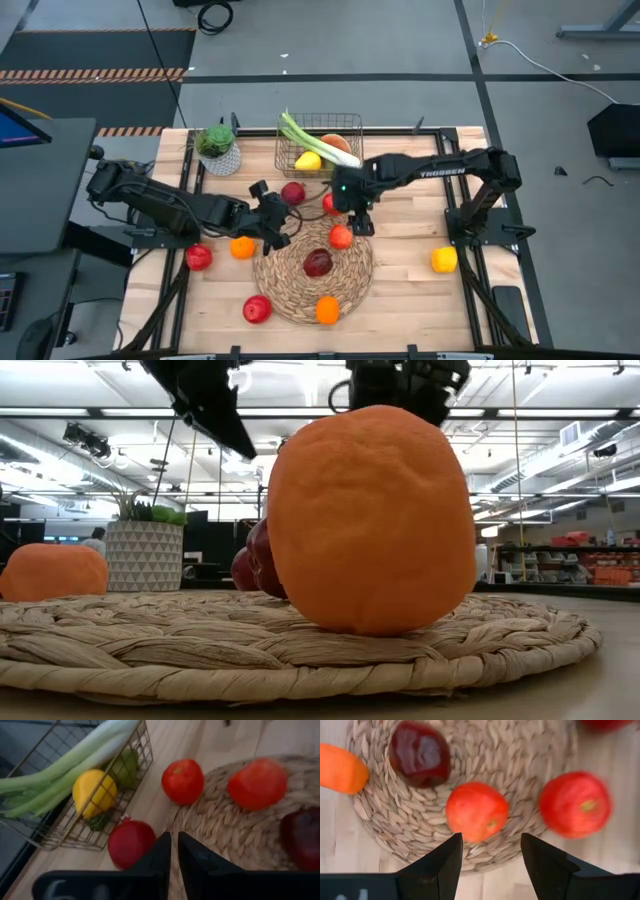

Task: Build produce basket
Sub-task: Put the orange into the wire basket

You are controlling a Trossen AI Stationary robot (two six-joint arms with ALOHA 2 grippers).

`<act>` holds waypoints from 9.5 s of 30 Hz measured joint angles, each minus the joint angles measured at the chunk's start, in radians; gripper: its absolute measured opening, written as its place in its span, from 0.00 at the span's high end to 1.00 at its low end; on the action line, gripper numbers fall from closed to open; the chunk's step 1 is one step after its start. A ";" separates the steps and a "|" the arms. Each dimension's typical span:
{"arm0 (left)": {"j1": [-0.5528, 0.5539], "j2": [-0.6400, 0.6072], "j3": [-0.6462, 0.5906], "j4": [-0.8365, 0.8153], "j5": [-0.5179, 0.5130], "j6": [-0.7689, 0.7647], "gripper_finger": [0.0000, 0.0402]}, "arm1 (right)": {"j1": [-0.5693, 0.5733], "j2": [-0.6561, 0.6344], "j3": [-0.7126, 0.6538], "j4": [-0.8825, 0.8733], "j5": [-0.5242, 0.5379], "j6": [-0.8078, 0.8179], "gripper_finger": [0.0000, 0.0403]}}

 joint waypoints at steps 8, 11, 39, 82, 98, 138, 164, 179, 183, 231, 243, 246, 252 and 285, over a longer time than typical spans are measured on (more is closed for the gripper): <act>0.061 0.081 0.000 0.052 -0.026 0.099 0.90 | 0.079 0.000 -0.121 0.057 0.000 0.105 0.48; 0.070 0.116 0.000 0.099 0.011 0.149 0.89 | 0.120 -0.001 -0.151 0.063 0.002 0.151 0.48; -0.148 0.143 0.000 0.303 0.453 0.092 0.89 | 0.780 -0.004 -0.183 0.069 0.664 0.834 0.48; -0.392 0.194 0.000 -0.424 0.085 -1.123 0.93 | 0.977 0.001 -0.189 0.204 0.838 0.813 0.48; -0.379 0.230 0.001 -0.421 -0.076 -1.045 0.71 | 0.957 0.001 -0.297 0.264 0.774 0.854 0.48; -0.353 0.318 0.001 -0.658 0.230 -1.465 0.22 | 0.946 0.001 -0.313 0.279 0.705 0.869 0.48; -0.356 0.316 -0.163 -0.566 0.261 -1.522 0.22 | 0.945 0.001 -0.313 0.279 0.697 0.870 0.48; -0.358 0.320 -0.086 -0.600 0.283 -1.480 0.22 | 0.945 0.001 -0.313 0.278 0.697 0.867 0.48; -0.358 0.320 -0.086 -0.609 0.233 -1.467 0.22 | 0.945 0.001 -0.313 0.278 0.697 0.867 0.48; 0.266 0.318 0.163 -0.107 -0.532 0.061 0.23 | 0.761 0.001 -0.313 0.346 0.708 0.993 0.48; 0.382 0.318 0.163 0.348 -0.221 0.544 0.28 | 0.729 0.001 -0.313 0.334 0.698 0.992 0.48; 0.413 0.318 0.162 0.414 -0.099 0.628 0.28 | 0.724 0.001 -0.313 0.305 0.697 0.992 0.48; 0.491 0.318 0.162 0.478 0.005 0.675 0.28 | 0.724 0.001 -0.313 0.253 0.696 0.994 0.48; 0.662 0.317 0.162 0.245 0.056 0.374 0.23 | 0.751 0.001 -0.313 0.251 0.653 1.002 0.48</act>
